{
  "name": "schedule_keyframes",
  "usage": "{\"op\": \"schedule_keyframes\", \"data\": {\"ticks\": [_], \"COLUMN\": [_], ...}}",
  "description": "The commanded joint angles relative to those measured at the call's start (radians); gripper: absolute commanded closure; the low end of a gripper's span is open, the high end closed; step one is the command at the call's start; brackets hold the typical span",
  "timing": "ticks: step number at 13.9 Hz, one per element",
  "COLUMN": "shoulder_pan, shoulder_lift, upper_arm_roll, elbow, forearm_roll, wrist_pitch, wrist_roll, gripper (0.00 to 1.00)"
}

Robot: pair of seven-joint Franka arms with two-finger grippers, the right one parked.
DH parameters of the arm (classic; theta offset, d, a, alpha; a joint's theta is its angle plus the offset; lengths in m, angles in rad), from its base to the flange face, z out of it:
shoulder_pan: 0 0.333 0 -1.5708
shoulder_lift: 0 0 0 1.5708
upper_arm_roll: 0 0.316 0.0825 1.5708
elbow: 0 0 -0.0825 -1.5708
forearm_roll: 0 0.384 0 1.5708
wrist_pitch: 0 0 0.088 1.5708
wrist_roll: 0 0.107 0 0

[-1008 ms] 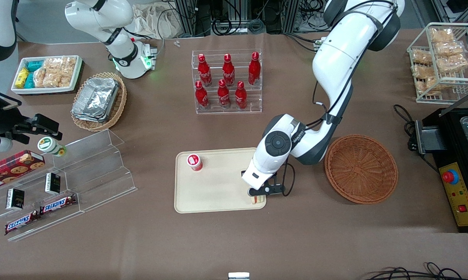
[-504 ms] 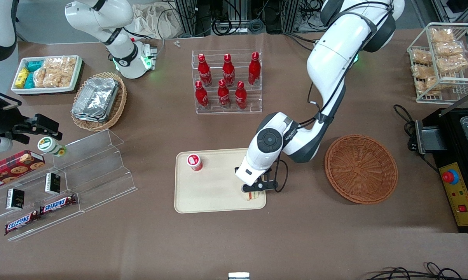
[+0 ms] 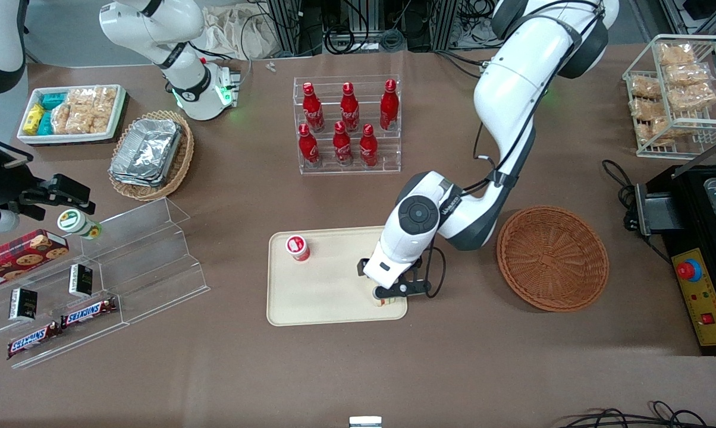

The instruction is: Place sandwich from basket to tray

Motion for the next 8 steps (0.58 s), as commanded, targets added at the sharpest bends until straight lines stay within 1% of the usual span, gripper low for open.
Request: {"op": "schedule_keyframes", "data": {"ticks": [1,5,6,8], "shoulder_pan": [0.026,0.118,0.120,0.150], "shoulder_lift": [-0.118,-0.252,-0.290,-0.402], "upper_arm_roll": [0.021,0.020,0.026,0.072], "elbow": [-0.020,-0.023,-0.035,-0.121], "forearm_roll": [0.018,0.016,0.020,0.015], "wrist_pitch": [-0.143,-0.396,-0.433,-0.449], "wrist_roll": [-0.021,0.053,0.098,0.194], "gripper": [0.01,0.01,0.01,0.02]}}
